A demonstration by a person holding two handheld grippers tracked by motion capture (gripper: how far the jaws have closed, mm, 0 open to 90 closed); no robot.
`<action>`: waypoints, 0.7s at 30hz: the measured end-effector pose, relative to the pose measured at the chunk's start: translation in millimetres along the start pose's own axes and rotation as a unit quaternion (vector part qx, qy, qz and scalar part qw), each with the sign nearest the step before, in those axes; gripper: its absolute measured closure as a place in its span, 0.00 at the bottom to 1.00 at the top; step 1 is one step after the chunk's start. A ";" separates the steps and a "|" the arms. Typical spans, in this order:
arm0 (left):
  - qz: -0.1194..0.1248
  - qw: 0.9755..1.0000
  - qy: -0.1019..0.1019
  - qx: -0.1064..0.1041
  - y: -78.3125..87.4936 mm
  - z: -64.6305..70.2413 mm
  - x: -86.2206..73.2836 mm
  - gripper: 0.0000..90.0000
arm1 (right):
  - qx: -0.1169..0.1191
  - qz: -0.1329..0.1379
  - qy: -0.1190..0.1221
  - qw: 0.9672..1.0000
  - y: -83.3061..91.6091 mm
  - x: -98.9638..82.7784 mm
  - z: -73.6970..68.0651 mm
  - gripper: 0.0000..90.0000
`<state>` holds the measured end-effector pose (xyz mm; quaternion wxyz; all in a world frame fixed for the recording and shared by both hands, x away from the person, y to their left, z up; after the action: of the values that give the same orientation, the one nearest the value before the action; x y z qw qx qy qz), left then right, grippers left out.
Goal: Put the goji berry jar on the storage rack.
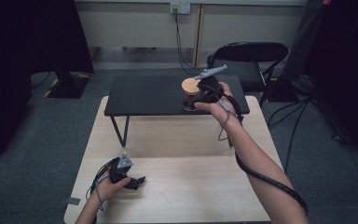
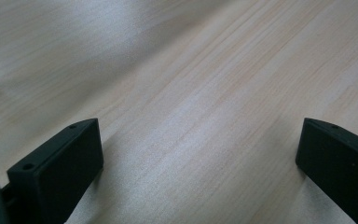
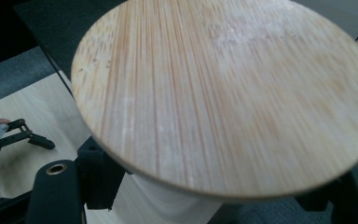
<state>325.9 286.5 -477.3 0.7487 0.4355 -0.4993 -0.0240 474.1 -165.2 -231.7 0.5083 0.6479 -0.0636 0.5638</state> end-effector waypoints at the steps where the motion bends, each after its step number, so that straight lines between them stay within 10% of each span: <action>1: 0.003 1.000 0.002 0.000 -0.3 0.3 -0.5 0.00 | -0.002 -0.002 -0.001 1.000 -2.5 0.7 -0.1 0.29; 21: -0.001 1.000 -0.001 0.000 0.1 -0.5 0.5 0.00 | 0.002 -0.008 -0.017 1.000 -23.9 -2.1 4.5 0.28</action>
<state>326.6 286.7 -477.0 0.7484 0.4357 -0.4994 -0.0256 492.0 -158.2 -246.7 0.5108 0.6586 -0.0656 0.5487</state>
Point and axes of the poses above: each handheld gripper's, and its own axes: y roughly backward along the jaws, x roughly out of its top, z roughly to its right, the point moved 3 cm from there along -y, roughly forward along the jaws, and after that the axes turned 11 degrees about -x, right-handed, at the moved point
